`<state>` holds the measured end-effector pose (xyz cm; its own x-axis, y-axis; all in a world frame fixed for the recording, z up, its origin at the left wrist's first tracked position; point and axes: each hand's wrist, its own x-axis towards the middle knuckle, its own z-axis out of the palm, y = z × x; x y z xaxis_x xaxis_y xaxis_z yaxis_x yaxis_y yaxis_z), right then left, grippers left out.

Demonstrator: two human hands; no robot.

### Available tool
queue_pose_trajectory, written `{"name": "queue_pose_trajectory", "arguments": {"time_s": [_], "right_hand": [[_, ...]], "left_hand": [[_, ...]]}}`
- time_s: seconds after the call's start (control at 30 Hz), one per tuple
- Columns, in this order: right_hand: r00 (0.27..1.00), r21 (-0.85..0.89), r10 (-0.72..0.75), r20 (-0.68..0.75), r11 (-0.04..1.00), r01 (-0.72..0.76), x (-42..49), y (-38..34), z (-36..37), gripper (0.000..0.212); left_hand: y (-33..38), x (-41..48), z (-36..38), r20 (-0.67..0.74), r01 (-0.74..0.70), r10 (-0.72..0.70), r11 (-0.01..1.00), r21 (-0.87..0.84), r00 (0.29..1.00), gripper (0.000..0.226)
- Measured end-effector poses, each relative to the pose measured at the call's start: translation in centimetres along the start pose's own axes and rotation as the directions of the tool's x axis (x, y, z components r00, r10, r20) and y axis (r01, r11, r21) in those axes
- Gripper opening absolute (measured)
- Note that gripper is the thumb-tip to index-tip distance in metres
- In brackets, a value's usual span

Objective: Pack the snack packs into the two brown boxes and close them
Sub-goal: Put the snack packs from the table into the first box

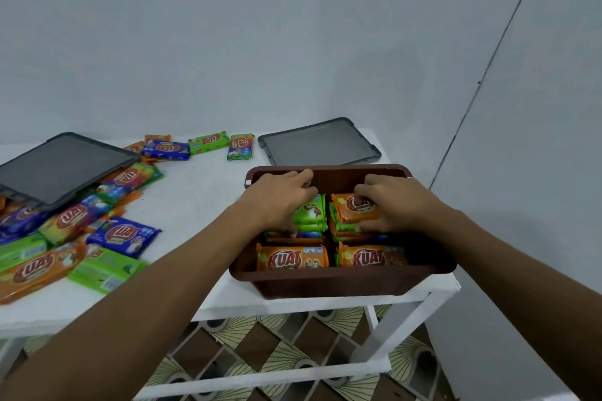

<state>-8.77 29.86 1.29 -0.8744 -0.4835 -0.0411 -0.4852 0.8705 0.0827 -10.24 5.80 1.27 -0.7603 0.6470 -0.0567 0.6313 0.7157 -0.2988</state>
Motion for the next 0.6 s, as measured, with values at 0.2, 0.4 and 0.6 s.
{"name": "queue_pose_trajectory", "arguments": {"time_s": [0.2,0.4,0.6], "right_hand": [[0.997,-0.072,0.068,-0.035,0.995,-0.070,0.5,0.1,0.6,0.058],[0.997,-0.082,0.071,-0.033,0.994,-0.074,0.4,0.1,0.9,0.059],[0.998,-0.052,0.065,0.015,0.997,-0.064,0.6,-0.1,0.5,0.059]], "left_hand": [[0.2,0.2,0.3,0.008,0.068,-0.068,0.998,0.010,0.998,0.082],[0.0,0.3,0.5,-0.006,0.073,-0.073,0.997,0.002,0.997,0.077],[-1.1,-0.3,0.1,-0.028,0.075,-0.078,0.992,-0.101,0.997,0.057]]}}
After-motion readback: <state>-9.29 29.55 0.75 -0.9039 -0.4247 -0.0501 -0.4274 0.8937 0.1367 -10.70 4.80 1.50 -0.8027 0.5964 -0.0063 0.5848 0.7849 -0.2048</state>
